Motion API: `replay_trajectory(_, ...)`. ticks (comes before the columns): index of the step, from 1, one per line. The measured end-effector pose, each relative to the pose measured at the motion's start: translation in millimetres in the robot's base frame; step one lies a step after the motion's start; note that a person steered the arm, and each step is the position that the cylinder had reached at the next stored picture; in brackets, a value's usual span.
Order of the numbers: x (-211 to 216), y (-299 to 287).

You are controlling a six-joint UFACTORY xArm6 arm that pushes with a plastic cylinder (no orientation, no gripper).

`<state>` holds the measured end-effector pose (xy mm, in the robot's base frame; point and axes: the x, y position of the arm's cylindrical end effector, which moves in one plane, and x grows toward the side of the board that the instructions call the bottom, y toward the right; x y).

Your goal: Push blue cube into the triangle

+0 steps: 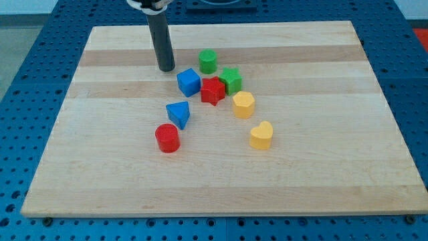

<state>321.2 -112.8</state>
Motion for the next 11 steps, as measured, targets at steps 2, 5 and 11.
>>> replay_trajectory(2,-6.3,44.6)
replay_trajectory(5,70.2,-11.0)
replay_trajectory(11,52.2,84.3)
